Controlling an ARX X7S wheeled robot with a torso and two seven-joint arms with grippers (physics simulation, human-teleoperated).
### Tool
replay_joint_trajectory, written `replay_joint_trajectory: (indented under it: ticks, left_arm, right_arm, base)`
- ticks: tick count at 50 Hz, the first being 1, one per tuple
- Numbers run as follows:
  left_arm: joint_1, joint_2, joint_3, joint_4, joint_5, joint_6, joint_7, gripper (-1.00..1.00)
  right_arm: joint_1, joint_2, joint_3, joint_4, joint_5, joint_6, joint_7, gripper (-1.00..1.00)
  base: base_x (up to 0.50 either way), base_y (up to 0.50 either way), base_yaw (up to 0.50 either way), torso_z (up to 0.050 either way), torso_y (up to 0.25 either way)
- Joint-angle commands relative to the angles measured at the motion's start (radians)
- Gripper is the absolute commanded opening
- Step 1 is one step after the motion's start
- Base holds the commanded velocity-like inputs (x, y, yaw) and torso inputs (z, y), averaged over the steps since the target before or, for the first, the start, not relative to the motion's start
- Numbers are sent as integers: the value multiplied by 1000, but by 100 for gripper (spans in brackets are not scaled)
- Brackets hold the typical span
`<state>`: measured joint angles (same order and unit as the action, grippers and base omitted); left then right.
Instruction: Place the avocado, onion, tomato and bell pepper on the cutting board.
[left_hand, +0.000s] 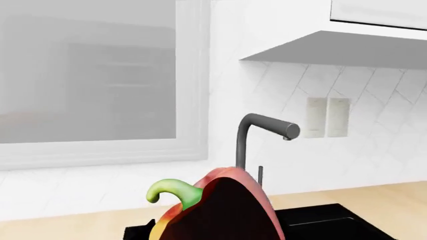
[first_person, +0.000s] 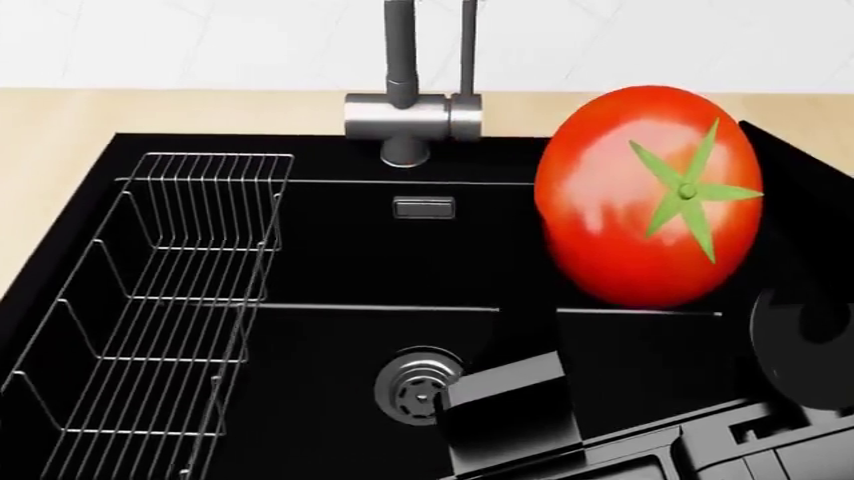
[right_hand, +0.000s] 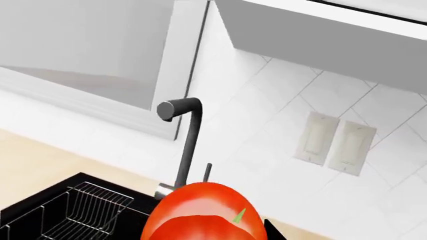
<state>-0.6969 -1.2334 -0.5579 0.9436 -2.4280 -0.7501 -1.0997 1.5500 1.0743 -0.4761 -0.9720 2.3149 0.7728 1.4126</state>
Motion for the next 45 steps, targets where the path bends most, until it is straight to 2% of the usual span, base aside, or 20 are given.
replay_joint_trajectory:
  ticks: [1,12,23,45]
  left_arm:
    - [-6,0,4,0,-7,17,-9,-100]
    - [-12,-3,7,0,-16,26,-9,-100]
    - [-31,-21,2,-7,-32,41,-6,-100]
    - [-32,-14,-6,-12,-35,33,-10,-100]
  right_arm:
    - [14,3,-7,-3,-18,34,12,-100]
    - [115,-3,-101,9,-130,199,120,-100]
    - [212,24,-168,4,-162,203,143,-100]
    - [209,76,-198,-18,-211,164,117,-100]
  base:
    - [0,-500,0,0,0]
    - [0,-500,0,0,0]
    - [0,-500,0,1,1]
    - [0,-500,0,0,0]
